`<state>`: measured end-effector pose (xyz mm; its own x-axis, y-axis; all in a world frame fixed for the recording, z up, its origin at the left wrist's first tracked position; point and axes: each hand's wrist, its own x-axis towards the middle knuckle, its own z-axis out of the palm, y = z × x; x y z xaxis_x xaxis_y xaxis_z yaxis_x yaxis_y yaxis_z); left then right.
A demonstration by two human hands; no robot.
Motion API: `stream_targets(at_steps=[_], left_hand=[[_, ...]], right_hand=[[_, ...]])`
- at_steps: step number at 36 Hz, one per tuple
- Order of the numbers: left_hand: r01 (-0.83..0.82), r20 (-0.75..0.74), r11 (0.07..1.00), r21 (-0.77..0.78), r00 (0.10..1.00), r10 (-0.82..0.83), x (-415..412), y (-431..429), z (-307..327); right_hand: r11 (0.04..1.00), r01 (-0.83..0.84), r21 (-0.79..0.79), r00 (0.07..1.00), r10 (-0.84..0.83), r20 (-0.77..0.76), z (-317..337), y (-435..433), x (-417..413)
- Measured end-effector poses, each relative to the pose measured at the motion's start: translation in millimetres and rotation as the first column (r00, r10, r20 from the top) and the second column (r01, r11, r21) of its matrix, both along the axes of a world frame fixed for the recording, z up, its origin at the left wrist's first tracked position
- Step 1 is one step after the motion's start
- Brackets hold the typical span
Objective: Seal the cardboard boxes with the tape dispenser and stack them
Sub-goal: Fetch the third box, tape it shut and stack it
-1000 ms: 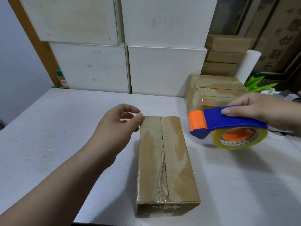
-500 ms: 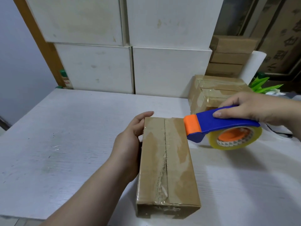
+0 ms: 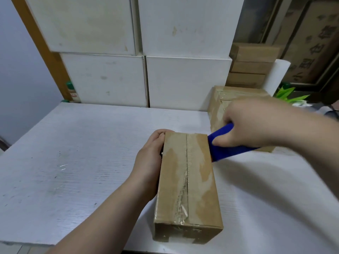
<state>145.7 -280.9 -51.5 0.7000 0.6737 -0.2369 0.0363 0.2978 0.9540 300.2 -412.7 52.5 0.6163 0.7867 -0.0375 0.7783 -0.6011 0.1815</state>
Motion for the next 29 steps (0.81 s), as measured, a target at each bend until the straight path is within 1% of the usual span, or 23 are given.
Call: stream_targets(at_steps=[1,3,11,16,18,19,20,21,22,23,24,25,26,27,28,29], left_hand=[[0.000,-0.005,1.000,0.002,1.000,0.000,0.3,-0.5,0.8],[-0.015,-0.025,1.000,0.012,1.000,0.015,0.2,-0.2,2.4],[-0.021,-0.018,0.998,0.065,1.000,0.022,-1.5,-1.9,4.6],[-0.051,-0.001,0.980,0.190,0.999,0.052,-2.1,-1.7,-1.5],[-0.120,0.001,0.944,0.306,0.992,0.126,-6.0,2.1,-8.1],[-0.180,0.011,0.891,0.417,0.981,0.194,-13.0,2.7,-9.1],[-0.256,0.059,0.800,0.543,0.962,0.268,-23.1,0.9,-7.0],[-0.324,0.159,0.681,0.656,0.942,0.295,-35.4,-5.6,-2.3],[-0.353,0.253,0.564,0.746,0.934,0.250,-47.3,-16.1,5.1],[-0.340,0.302,0.465,0.817,0.940,0.157,-59.0,-28.3,10.3],[-0.292,0.292,0.361,0.886,0.955,0.058,-68.3,-43.1,14.2],[-0.224,0.233,0.223,0.949,0.972,-0.013,-74.2,-55.9,14.9],[-0.128,0.131,0.069,0.989,0.991,-0.030,-77.1,-66.1,11.5],[-0.022,0.021,-0.056,0.998,1.000,-0.011,-77.8,-73.8,5.5],[0.095,-0.094,-0.087,0.992,0.995,0.018,-77.2,-78.6,1.0],[0.173,-0.170,-0.071,0.982,0.984,0.047,-77.0,-81.0,1.5]], right_hand=[[1.000,-0.011,0.013,0.998,0.010,0.055,-7.6,1.8,-4.9],[0.999,0.002,0.053,0.995,-0.007,0.097,-16.8,2.8,-11.4],[0.978,0.076,0.195,0.986,-0.103,0.129,-38.5,-9.7,-25.9],[0.929,0.161,0.333,0.976,-0.199,0.084,-61.7,-25.9,-40.0],[0.905,0.192,0.380,0.972,-0.229,0.054,-70.1,-33.9,-43.1],[0.895,0.203,0.397,0.970,-0.238,0.040,-73.7,-37.2,-44.6],[0.890,0.204,0.407,0.970,-0.240,0.038,-78.0,-39.8,-45.3],[0.888,0.198,0.415,0.970,-0.238,0.046,-82.0,-41.8,-46.0],[0.887,0.191,0.420,0.970,-0.237,0.059,-86.3,-43.2,-46.2],[0.884,0.182,0.431,0.969,-0.235,0.072,-90.4,-43.6,-46.3],[0.875,0.179,0.450,0.968,-0.237,0.077,-94.0,-43.2,-45.9],[0.865,0.178,0.469,0.968,-0.240,0.076,-97.0,-41.8,-45.3],[0.856,0.175,0.487,0.967,-0.241,0.078,-98.3,-39.9,-45.2],[0.851,0.165,0.498,0.967,-0.240,0.089,-100.0,-37.5,-44.5],[0.854,0.163,0.494,0.965,-0.241,0.099,-100.8,-34.4,-44.3],[0.862,0.168,0.479,0.963,-0.247,0.108,-100.9,-30.6,-45.1]])
